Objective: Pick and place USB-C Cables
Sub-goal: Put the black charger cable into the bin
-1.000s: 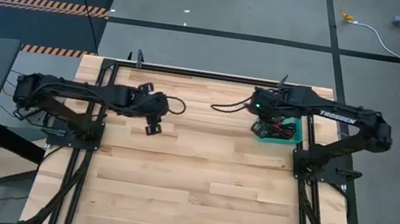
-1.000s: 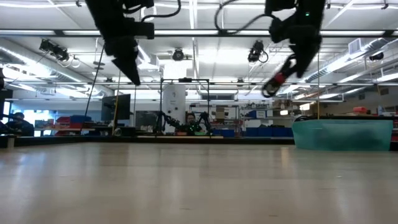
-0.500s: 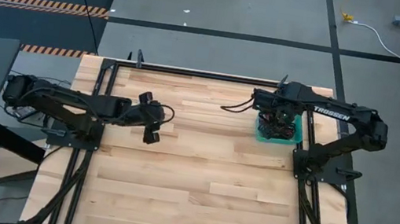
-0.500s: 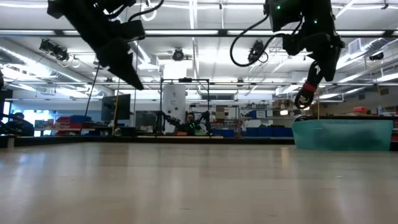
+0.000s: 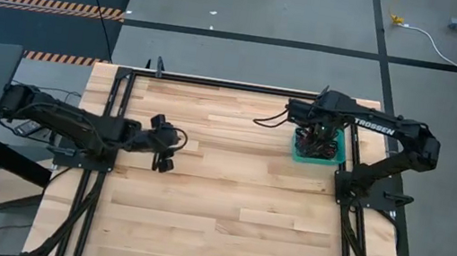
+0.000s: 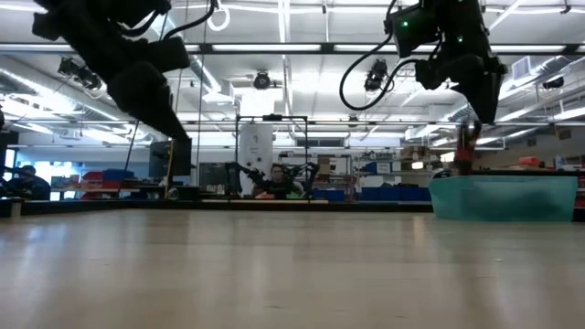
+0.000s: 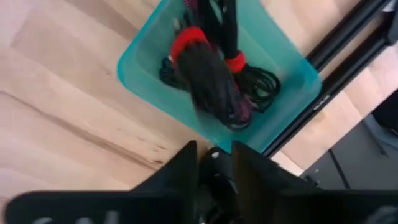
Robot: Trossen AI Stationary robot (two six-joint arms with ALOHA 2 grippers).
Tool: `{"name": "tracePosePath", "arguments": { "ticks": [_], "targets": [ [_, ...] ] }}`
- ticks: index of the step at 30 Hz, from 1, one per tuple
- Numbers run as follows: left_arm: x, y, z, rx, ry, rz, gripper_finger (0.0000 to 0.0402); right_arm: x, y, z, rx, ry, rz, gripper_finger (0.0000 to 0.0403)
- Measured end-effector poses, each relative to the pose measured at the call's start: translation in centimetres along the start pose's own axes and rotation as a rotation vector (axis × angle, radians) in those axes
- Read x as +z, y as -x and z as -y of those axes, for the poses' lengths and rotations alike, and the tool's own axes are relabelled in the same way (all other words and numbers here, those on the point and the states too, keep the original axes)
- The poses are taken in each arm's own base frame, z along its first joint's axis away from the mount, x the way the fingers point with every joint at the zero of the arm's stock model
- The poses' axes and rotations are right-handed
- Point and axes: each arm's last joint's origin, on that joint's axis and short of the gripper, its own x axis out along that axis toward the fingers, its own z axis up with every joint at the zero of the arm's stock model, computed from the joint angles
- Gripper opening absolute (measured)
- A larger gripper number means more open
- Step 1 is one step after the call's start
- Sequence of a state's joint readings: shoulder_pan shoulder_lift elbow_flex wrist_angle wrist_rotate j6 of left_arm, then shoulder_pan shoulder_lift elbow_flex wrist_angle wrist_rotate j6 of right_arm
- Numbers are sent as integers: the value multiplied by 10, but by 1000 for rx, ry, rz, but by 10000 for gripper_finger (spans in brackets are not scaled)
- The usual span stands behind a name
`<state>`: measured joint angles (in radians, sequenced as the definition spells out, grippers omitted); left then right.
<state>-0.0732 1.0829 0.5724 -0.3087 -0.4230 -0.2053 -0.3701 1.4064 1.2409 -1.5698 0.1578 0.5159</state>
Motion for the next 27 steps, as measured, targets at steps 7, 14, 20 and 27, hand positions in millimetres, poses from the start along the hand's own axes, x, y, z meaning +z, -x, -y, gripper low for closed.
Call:
{"name": "tracePosePath", "arguments": {
  "ticks": [7, 14, 20, 27],
  "targets": [
    [-12, -3, 2, 4, 15, -27, 142, -1, -5, 0, -8, 7, -20, 174],
    [-12, -3, 2, 4, 24, -20, 141, 0, -5, 1, -59, 7, 8, 185],
    [-11, -3, 2, 4, 25, -18, 141, -1, -3, -15, 128, 120, 1, 171],
    [-12, -3, 2, 4, 28, -19, 141, 6, 4, -44, 347, 237, 162, 162]
  ]
}}
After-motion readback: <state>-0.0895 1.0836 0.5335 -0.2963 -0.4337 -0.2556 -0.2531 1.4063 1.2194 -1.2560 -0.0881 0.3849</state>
